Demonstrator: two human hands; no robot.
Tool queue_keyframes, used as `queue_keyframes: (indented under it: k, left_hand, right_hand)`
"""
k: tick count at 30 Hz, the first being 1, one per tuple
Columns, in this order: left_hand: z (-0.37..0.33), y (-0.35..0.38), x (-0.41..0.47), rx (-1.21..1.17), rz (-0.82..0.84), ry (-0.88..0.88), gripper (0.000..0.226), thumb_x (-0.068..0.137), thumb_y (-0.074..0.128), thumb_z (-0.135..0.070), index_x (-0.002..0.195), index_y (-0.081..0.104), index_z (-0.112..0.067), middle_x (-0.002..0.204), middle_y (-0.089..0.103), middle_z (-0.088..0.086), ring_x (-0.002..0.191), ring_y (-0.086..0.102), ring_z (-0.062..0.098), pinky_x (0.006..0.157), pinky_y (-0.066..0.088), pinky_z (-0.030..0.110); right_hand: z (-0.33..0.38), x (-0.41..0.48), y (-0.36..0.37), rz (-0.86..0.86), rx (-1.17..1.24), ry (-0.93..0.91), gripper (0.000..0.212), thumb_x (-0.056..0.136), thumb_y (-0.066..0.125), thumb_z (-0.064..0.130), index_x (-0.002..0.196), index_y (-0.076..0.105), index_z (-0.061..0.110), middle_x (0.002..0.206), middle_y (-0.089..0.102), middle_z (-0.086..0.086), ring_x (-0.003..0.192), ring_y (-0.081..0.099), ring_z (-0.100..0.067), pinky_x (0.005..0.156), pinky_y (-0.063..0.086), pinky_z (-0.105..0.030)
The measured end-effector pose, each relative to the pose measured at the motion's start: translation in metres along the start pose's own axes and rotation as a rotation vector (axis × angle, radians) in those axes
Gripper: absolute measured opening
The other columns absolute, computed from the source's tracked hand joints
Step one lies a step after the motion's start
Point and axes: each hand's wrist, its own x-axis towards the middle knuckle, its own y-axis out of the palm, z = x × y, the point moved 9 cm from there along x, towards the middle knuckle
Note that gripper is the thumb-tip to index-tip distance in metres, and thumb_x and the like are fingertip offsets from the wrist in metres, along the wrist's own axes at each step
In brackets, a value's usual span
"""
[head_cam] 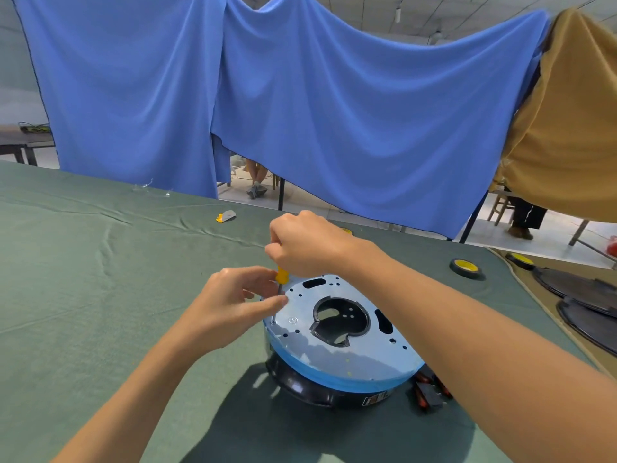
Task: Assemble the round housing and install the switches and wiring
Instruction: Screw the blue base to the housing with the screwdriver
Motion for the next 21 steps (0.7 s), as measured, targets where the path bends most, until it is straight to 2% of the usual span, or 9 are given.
queue_keyframes:
  k: [2,6,9,11,14,16,18,20,21]
  left_hand:
    - [0.003,-0.001,0.003,0.019,-0.101,-0.023,0.028,0.065,0.09,-0.03,0.087,0.078,-0.017,0.074,0.074,-0.01,0.073,0.067,0.002,0.076,0.051,0.03]
    - [0.012,-0.006,0.003,0.129,-0.265,-0.089,0.01,0.068,0.088,-0.021,0.074,0.08,-0.021,0.068,0.072,-0.013,0.069,0.068,0.012,0.072,0.053,0.038]
    - [0.015,-0.007,0.001,0.117,-0.274,-0.052,0.008,0.072,0.085,-0.015,0.076,0.081,-0.02,0.073,0.075,-0.007,0.071,0.068,0.028,0.07,0.052,0.045]
    - [0.01,-0.005,0.001,0.176,-0.241,0.025,0.007,0.075,0.082,-0.013,0.079,0.081,-0.019,0.072,0.075,-0.007,0.065,0.062,0.037,0.065,0.051,0.046]
    - [0.007,0.002,0.004,0.234,-0.155,0.078,0.008,0.082,0.077,-0.015,0.083,0.081,-0.021,0.074,0.073,-0.015,0.061,0.056,0.038,0.063,0.049,0.043]
    - [0.008,0.003,0.006,0.232,-0.155,0.07,0.004,0.079,0.081,-0.02,0.081,0.081,-0.024,0.079,0.075,-0.015,0.057,0.057,0.017,0.069,0.049,0.031]
    - [0.008,0.001,0.008,0.24,-0.194,0.078,0.006,0.073,0.085,-0.022,0.077,0.081,-0.024,0.078,0.075,-0.011,0.059,0.055,0.005,0.069,0.038,0.012]
    - [0.009,0.002,0.01,0.258,-0.209,0.082,0.005,0.074,0.084,-0.02,0.077,0.081,-0.022,0.079,0.076,-0.005,0.067,0.06,0.011,0.079,0.03,0.013]
    - [0.009,0.002,0.01,0.276,-0.213,0.082,0.003,0.075,0.083,-0.02,0.078,0.081,-0.021,0.08,0.076,-0.003,0.074,0.063,0.021,0.087,0.029,0.017]
  right_hand:
    - [-0.003,0.0,0.002,0.015,-0.004,0.031,0.029,0.099,0.043,0.04,0.081,0.043,0.018,0.092,0.05,-0.007,0.088,0.051,-0.03,0.066,0.039,-0.037]
    - [0.003,-0.004,0.0,0.1,-0.028,-0.014,0.041,0.094,0.047,0.056,0.091,0.053,0.015,0.086,0.059,-0.004,0.081,0.057,-0.022,0.056,0.039,-0.034]
    - [0.015,-0.009,-0.013,0.092,-0.036,-0.156,0.02,0.09,0.063,0.036,0.096,0.061,0.017,0.089,0.06,0.003,0.078,0.057,-0.012,0.062,0.048,-0.03]
    - [0.017,-0.01,-0.018,0.064,-0.004,-0.183,0.013,0.088,0.067,0.03,0.088,0.066,0.017,0.082,0.063,0.003,0.068,0.055,-0.002,0.057,0.048,-0.026]
    - [0.012,-0.005,-0.017,0.021,-0.041,-0.127,0.03,0.091,0.062,0.035,0.074,0.061,0.01,0.058,0.063,-0.002,0.064,0.051,-0.004,0.052,0.044,-0.028]
    - [0.007,-0.004,-0.015,0.011,-0.019,-0.09,0.039,0.094,0.058,0.036,0.066,0.051,0.011,0.055,0.06,-0.004,0.058,0.051,-0.007,0.056,0.049,-0.03]
    - [0.005,-0.003,-0.012,0.02,-0.02,-0.066,0.044,0.097,0.053,0.037,0.062,0.046,0.011,0.057,0.059,-0.006,0.051,0.05,-0.01,0.058,0.05,-0.03]
    - [0.004,-0.003,-0.009,0.043,-0.018,-0.045,0.047,0.099,0.05,0.039,0.062,0.046,0.01,0.055,0.059,-0.006,0.048,0.059,-0.017,0.056,0.051,-0.029]
    - [0.003,-0.003,-0.009,0.059,-0.025,-0.044,0.046,0.098,0.05,0.042,0.064,0.049,0.01,0.057,0.061,-0.007,0.05,0.063,-0.02,0.055,0.052,-0.029]
